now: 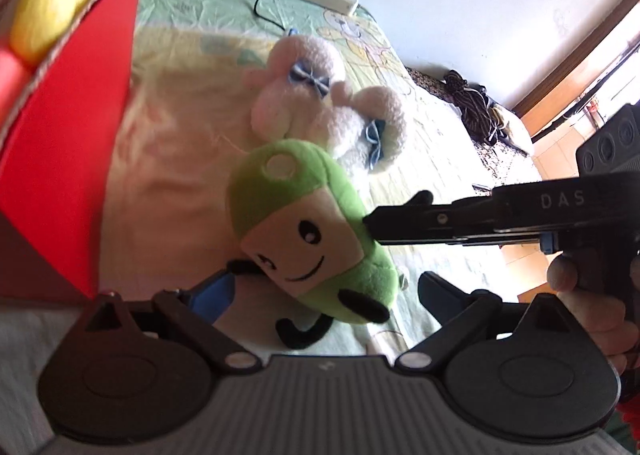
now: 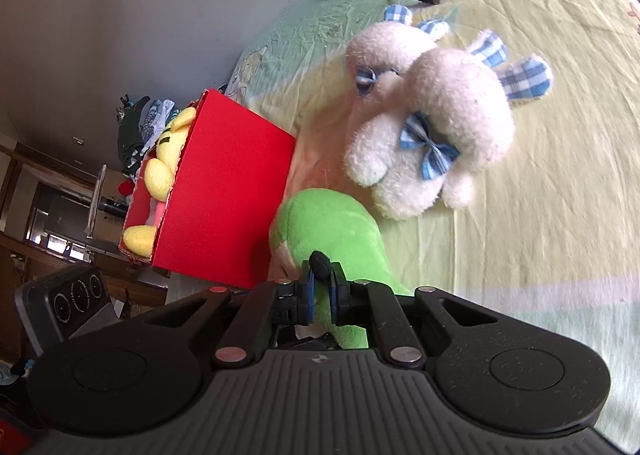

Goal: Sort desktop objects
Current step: 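Grasp the green pickle plush with the right tool and lift it, then carry the green plush with the right tool over the red box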

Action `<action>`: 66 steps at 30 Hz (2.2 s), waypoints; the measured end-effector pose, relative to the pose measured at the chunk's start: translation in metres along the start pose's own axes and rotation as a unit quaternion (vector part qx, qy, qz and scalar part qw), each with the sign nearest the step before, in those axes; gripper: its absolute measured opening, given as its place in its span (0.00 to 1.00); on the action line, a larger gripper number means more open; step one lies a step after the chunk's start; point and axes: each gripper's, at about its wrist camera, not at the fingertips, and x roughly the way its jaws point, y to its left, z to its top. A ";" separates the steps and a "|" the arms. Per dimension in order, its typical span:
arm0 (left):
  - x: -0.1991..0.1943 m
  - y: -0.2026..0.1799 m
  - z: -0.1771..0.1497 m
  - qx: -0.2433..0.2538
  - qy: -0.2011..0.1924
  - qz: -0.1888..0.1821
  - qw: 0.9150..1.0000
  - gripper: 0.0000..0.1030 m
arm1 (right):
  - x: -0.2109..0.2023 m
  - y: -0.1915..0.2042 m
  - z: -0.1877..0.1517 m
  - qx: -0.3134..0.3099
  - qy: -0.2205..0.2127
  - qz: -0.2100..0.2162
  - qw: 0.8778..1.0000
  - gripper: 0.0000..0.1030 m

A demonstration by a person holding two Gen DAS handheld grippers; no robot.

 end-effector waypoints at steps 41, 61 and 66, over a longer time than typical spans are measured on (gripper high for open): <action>-0.012 -0.013 -0.001 0.000 0.027 0.010 1.000 0.77 | -0.006 -0.014 -0.033 0.093 0.030 0.093 0.991 0.47; -0.132 -0.001 0.004 0.091 -0.060 0.018 0.994 0.77 | -0.009 0.093 -0.047 0.019 -0.016 0.147 0.989 0.46; -0.162 0.020 0.015 0.123 -0.071 0.002 0.990 0.77 | 0.000 0.126 -0.054 0.020 -0.045 0.150 0.987 0.46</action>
